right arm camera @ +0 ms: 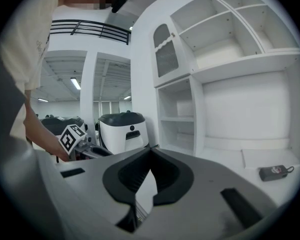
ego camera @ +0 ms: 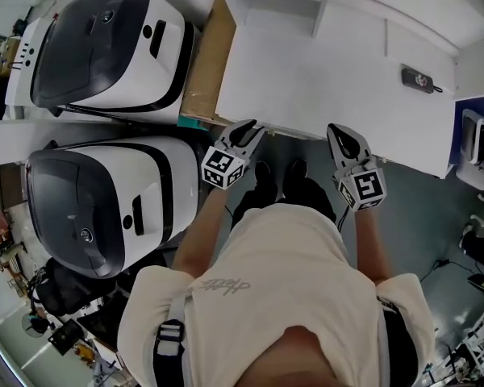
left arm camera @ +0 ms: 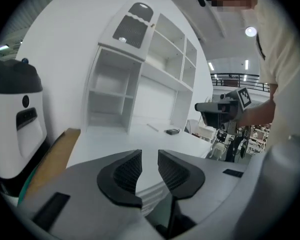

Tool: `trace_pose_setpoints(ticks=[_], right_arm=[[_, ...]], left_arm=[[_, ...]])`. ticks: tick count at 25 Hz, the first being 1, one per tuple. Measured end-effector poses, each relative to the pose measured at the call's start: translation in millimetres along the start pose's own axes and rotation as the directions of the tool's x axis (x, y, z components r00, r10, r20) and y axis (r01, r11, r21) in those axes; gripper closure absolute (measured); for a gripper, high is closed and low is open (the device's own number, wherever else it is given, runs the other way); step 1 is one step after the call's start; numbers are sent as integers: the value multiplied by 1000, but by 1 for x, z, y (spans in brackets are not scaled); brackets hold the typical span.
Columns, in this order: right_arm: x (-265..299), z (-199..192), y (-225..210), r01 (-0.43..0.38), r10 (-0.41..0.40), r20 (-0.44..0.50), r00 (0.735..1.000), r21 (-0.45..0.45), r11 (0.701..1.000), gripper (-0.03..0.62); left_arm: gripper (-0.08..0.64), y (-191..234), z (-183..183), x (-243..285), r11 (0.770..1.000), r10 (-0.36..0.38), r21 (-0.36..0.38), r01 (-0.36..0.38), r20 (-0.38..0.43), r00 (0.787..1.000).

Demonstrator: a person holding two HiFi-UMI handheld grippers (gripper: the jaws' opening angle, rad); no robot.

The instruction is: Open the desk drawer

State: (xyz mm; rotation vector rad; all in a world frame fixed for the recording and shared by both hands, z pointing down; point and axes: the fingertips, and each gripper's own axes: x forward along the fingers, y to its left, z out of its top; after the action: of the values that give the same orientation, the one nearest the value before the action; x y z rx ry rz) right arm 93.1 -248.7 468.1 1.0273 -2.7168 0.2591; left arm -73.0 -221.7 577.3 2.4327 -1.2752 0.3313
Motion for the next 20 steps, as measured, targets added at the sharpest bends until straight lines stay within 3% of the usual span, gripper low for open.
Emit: trace_pose_setpoints(ticks=[6, 12, 20], right_arm=[[4, -21, -6, -6, 5, -38, 999, -4, 1000, 594], [14, -40, -9, -30, 28, -72, 997, -21, 999, 594], [27, -67, -10, -58, 54, -111, 992, -29, 998, 594]], left_arm=[[456, 3, -69, 20, 998, -4, -67, -5, -137, 991], [456, 13, -145, 42, 988, -8, -147, -35, -284, 959], [456, 32, -215, 75, 964, 23, -234, -124, -392, 920]])
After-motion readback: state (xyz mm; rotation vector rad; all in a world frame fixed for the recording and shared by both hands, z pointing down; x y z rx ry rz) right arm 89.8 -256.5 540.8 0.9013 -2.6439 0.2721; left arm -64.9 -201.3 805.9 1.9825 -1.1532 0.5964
